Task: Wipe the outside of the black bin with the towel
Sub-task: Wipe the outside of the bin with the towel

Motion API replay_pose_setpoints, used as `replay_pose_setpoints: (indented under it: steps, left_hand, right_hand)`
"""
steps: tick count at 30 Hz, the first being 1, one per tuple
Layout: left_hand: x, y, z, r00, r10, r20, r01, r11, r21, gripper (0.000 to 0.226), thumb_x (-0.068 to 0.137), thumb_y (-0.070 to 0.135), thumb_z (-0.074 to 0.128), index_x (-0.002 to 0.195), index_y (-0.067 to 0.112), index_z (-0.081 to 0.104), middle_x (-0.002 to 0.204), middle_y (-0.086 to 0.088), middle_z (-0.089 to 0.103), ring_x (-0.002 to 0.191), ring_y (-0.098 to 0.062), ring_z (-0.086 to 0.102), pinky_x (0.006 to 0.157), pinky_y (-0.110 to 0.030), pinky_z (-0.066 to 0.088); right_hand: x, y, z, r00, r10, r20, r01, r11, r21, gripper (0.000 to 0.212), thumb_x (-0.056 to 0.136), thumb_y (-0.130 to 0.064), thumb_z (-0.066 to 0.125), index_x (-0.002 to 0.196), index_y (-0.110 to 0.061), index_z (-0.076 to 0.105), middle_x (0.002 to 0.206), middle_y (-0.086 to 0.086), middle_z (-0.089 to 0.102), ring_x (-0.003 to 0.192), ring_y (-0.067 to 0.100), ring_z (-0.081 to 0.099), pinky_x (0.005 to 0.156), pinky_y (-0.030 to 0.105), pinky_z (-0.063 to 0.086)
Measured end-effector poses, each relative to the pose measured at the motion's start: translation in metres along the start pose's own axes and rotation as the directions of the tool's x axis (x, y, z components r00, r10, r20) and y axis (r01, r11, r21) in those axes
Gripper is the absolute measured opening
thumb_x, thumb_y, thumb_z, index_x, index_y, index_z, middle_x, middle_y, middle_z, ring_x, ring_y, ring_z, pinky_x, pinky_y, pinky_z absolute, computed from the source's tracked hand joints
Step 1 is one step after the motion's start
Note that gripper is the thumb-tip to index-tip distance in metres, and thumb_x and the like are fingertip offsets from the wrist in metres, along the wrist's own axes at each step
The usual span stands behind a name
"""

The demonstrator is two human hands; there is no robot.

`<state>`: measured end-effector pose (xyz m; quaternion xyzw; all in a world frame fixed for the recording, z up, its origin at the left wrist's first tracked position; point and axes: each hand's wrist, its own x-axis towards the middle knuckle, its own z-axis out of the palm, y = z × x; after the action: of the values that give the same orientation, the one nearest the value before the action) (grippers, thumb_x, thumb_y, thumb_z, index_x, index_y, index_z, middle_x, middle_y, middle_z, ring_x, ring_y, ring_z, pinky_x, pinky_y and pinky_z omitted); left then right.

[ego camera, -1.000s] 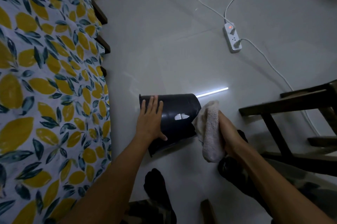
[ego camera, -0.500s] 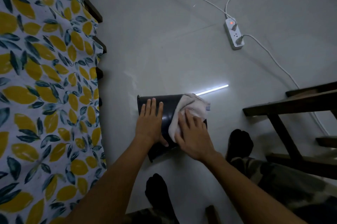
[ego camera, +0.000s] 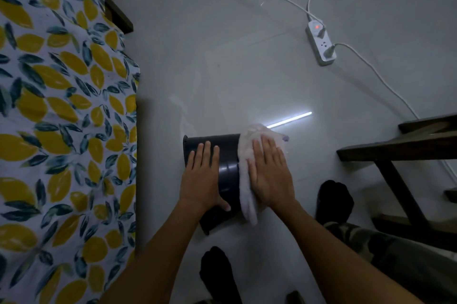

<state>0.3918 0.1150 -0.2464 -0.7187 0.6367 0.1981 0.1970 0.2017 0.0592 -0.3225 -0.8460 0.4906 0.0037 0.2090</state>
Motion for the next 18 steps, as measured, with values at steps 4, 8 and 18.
replay_pose_setpoints:
  steps: [4, 8, 18]
  left_hand:
    - [0.005, -0.002, 0.0, 1.0, -0.002, 0.011, 0.002, 1.0, 0.01, 0.16, 0.05, 0.083, 0.076, 0.157, 0.009, -0.016, 0.165, -0.02, -0.018, 0.153, -0.034, -0.015, 0.124, -0.047, -0.008]
    - [0.004, -0.001, 0.002, 1.0, -0.003, 0.019, 0.002, 1.0, 0.023, 0.16, 0.051, 0.084, 0.075, 0.157, 0.007, -0.017, 0.165, -0.021, -0.019, 0.153, -0.034, -0.016, 0.124, -0.048, -0.007]
    - [0.001, -0.001, 0.006, 1.0, -0.016, 0.014, 0.016, 1.0, -0.007, 0.163, 0.047, 0.086, 0.074, 0.156, 0.009, -0.02, 0.165, -0.018, -0.02, 0.153, -0.032, -0.017, 0.125, -0.048, -0.005]
  right_hand:
    - [-0.048, 0.004, 0.009, 0.999, -0.03, -0.021, 0.03, 0.999, -0.037, 0.073, 0.108, -0.041, 0.037, 0.163, -0.003, 0.009, 0.17, 0.024, 0.006, 0.159, 0.038, 0.004, 0.127, 0.055, 0.018]
    - [-0.056, -0.018, 0.018, 0.986, -0.164, 0.009, 0.165, 0.986, -0.03, 0.064, 0.11, -0.04, 0.026, 0.164, -0.006, 0.016, 0.171, 0.02, 0.009, 0.159, 0.036, 0.01, 0.125, 0.056, 0.025]
    - [0.022, -0.006, 0.002, 0.999, 0.051, -0.016, -0.05, 0.997, 0.051, 0.063, 0.11, -0.044, 0.028, 0.164, -0.013, 0.017, 0.171, 0.014, 0.02, 0.159, 0.028, 0.016, 0.129, 0.049, 0.017]
